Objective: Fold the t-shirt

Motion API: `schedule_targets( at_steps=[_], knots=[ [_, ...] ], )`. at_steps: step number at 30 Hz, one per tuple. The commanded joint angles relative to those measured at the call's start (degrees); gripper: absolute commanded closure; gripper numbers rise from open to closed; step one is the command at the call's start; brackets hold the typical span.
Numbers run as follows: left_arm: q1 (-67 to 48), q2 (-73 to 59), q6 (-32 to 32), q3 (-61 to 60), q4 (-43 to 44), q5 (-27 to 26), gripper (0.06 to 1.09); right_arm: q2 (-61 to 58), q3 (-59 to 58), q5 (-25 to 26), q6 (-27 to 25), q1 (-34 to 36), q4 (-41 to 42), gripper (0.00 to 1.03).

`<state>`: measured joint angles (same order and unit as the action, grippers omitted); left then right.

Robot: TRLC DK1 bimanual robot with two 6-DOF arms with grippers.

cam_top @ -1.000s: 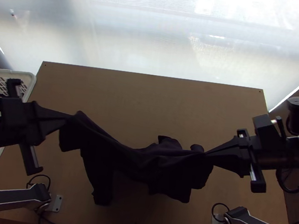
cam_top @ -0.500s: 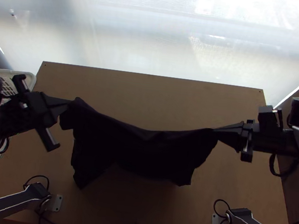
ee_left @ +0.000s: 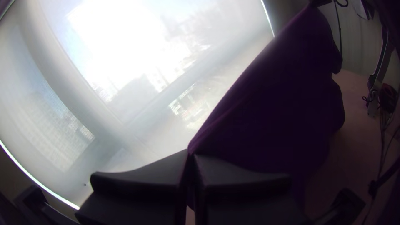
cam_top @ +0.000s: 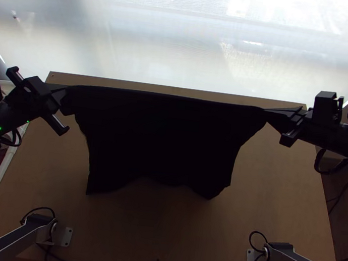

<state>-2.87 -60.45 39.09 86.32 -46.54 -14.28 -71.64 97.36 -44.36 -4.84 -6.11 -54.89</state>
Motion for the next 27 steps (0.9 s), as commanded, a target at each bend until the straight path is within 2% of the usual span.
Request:
schedule_targets(
  at_steps=[1,6,9,15,19,24,27],
  knots=[
    [1.3,1.3,0.0,2.8,0.5,-1.2,1.05,-0.3,5.2,1.5,1.8,-0.3,-0.8,1.00],
    [-0.6,1.4,-0.6,8.8,-3.5,-1.2,1.05,1.9,4.9,1.4,1.5,-2.1,-4.3,1.00],
    [-1.8,2.2,-0.9,6.7,-5.0,-1.2,1.05,3.7,0.7,1.4,0.4,-2.6,-5.0,1.00],
    [-2.2,2.6,1.2,-4.2,0.5,-1.2,1.05,4.5,-3.1,1.5,0.1,-2.3,-2.9,1.00],
    [-2.5,2.4,0.3,-0.7,0.6,-1.3,1.05,4.9,-1.7,1.4,0.4,-2.1,-3.6,1.00],
    [-2.7,4.8,-0.5,4.3,-3.6,-1.2,1.05,7.0,-0.7,1.4,0.4,-2.9,-6.8,1.00],
    [-3.5,5.4,-3.1,6.8,-9.4,-1.3,1.05,8.9,-3.4,1.2,0.4,-3.0,-7.4,1.00]
  ],
)
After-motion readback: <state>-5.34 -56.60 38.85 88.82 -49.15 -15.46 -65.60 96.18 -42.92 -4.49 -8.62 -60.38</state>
